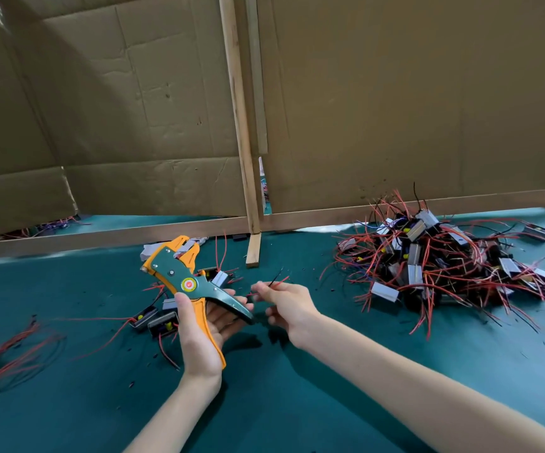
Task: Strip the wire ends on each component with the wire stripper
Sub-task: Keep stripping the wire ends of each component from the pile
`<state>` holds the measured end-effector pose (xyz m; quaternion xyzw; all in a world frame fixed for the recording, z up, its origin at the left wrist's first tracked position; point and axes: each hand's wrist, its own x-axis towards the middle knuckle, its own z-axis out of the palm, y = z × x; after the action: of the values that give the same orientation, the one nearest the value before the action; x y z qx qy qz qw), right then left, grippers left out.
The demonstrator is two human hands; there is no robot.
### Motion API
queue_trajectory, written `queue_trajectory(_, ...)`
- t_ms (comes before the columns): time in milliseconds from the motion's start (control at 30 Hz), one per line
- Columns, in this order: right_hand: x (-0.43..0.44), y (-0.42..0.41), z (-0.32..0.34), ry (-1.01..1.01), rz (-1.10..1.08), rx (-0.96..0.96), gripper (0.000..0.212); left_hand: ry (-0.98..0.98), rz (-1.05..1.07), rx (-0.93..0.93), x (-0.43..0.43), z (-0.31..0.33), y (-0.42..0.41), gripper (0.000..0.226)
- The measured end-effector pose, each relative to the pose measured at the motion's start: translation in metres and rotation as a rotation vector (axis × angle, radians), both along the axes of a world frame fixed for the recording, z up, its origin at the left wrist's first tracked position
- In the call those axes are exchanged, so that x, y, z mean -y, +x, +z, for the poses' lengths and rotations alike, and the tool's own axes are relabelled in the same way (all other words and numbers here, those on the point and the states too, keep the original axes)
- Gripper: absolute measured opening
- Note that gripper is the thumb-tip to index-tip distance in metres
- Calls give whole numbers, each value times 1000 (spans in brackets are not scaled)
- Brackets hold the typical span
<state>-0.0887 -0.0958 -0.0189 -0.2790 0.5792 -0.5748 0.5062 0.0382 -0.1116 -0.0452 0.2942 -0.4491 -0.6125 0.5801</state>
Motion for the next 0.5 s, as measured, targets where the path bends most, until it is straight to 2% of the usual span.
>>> queue_trajectory(167,-8,-34,17,-240,-71,-168,28,-24,5,37,-2,1,-1,79)
queue_trajectory(333,-20,-85,37,-415,-177,-167,22,-7,-63,94,-10,0,-5,82)
queue_trajectory(400,-25,-99,35,-446,-133,-190,20,6,-114,109,-14,1,-6,84)
queue_trajectory(500,-36,-104,20,-391,38,-253,21,22,-217,144,-18,1,-6,84)
